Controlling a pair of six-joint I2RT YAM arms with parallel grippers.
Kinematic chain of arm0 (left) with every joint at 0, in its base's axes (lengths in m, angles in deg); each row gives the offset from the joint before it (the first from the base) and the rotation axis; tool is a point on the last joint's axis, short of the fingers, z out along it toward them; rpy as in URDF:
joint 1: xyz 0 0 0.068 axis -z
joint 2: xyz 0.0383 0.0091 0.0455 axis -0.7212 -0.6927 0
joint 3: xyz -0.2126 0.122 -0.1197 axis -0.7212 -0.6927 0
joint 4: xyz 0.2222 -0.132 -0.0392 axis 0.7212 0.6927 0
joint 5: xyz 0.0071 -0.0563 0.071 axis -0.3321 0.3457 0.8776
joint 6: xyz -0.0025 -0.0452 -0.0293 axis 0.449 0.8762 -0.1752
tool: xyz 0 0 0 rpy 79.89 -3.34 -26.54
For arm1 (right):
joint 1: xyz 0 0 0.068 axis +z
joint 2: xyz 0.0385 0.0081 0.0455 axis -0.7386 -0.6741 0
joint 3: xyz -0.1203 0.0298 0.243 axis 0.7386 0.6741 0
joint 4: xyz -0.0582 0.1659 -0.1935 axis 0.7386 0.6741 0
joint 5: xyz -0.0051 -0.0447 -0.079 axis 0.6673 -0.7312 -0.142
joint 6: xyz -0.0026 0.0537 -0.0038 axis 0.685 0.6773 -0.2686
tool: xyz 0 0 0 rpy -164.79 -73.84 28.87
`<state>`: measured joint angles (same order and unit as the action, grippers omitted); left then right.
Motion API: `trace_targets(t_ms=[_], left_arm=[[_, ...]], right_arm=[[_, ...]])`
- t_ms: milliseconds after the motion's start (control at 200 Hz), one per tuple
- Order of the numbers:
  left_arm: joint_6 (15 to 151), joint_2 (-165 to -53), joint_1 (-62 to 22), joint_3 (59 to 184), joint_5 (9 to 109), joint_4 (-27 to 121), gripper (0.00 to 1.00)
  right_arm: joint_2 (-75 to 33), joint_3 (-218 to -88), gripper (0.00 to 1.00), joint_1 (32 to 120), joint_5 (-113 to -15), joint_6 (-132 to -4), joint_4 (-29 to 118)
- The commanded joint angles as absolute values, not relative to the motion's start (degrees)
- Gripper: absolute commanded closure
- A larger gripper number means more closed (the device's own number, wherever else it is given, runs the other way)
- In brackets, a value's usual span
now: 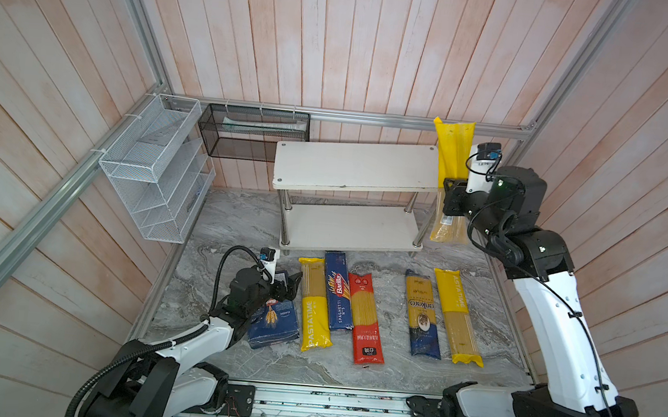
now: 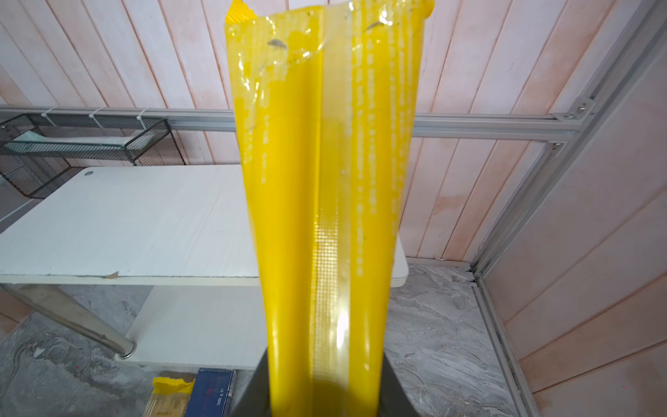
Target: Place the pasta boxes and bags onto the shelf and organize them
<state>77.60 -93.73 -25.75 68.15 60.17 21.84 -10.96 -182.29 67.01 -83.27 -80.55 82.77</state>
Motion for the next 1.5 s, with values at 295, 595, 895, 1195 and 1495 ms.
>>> trace_targets(t_ms=[295, 595, 895, 1195, 1495], left_arm=[[76.13, -93.51, -25.41, 69.72, 61.28, 22.08, 0.00], [76.16, -92.97, -25.42, 69.27, 61.26, 21.78, 0.00], [77.06, -91.98, -25.41, 68.93, 59.72, 21.43, 0.00], [76.37, -91.67, -25.41, 68.48, 61.88, 21.54, 0.00], [76.41, -91.74, -25.40, 68.53, 61.70, 21.61, 0.00]], right_arm=[[-23.08, -198.51, 0.96, 60.82, -75.48, -82.58, 78.94], [-28.86, -204.65, 0.96, 60.18, -76.20, -84.25, 81.99], [-35.62, -211.39, 0.95, 59.93, -75.72, -84.38, 82.80], [-44.87, -222.43, 0.95, 59.74, -75.41, -84.40, 84.55], [-48.66, -222.98, 0.91, 59.48, -75.51, -83.55, 82.23]])
